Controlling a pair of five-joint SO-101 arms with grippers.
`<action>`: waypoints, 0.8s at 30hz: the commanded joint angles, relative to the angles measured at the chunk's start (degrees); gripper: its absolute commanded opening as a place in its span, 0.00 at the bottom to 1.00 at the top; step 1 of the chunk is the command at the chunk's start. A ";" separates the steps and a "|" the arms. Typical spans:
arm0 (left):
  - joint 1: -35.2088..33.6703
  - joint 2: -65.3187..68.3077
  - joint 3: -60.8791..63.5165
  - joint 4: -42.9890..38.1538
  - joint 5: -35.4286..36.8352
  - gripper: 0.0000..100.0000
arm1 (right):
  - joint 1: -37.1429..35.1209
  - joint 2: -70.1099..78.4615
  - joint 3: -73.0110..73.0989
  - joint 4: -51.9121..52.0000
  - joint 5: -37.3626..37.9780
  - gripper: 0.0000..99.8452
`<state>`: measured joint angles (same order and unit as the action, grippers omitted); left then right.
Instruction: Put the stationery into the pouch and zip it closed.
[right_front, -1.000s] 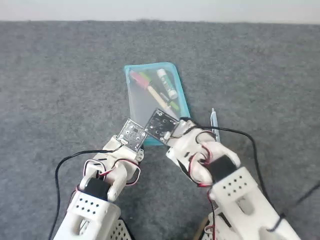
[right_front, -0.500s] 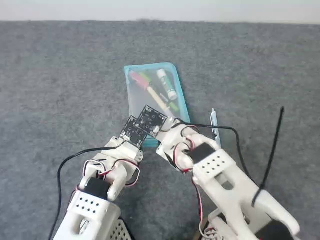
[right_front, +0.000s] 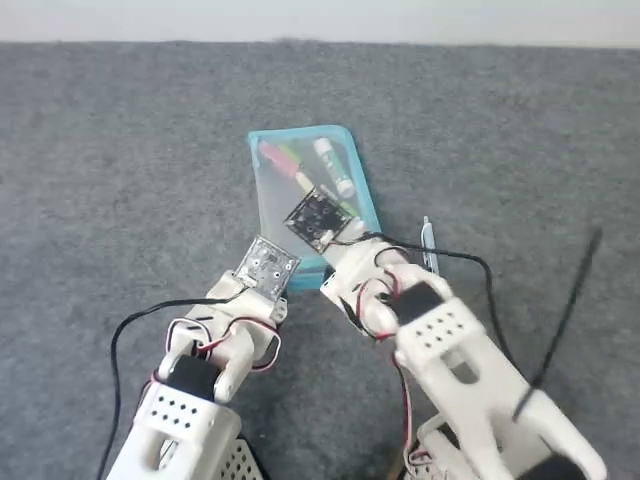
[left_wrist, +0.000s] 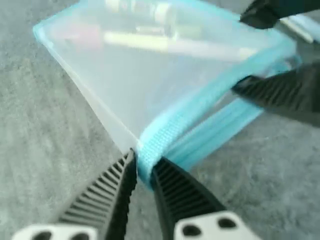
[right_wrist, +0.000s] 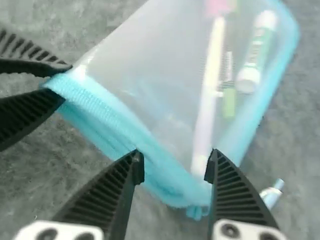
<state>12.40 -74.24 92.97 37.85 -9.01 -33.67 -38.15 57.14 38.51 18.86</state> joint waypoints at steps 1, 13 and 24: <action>-0.26 0.62 -3.47 0.70 0.35 0.01 | 1.45 -10.68 -3.52 4.26 -1.41 0.20; -0.26 0.62 -3.30 0.79 0.35 0.01 | 1.80 -5.14 -1.32 1.63 -1.41 0.20; -0.26 0.62 -3.21 0.79 0.35 0.01 | 1.63 8.57 -1.41 -6.64 -1.58 0.20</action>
<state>12.40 -73.80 92.79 38.11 -9.01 -32.88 -30.68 57.14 34.37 18.07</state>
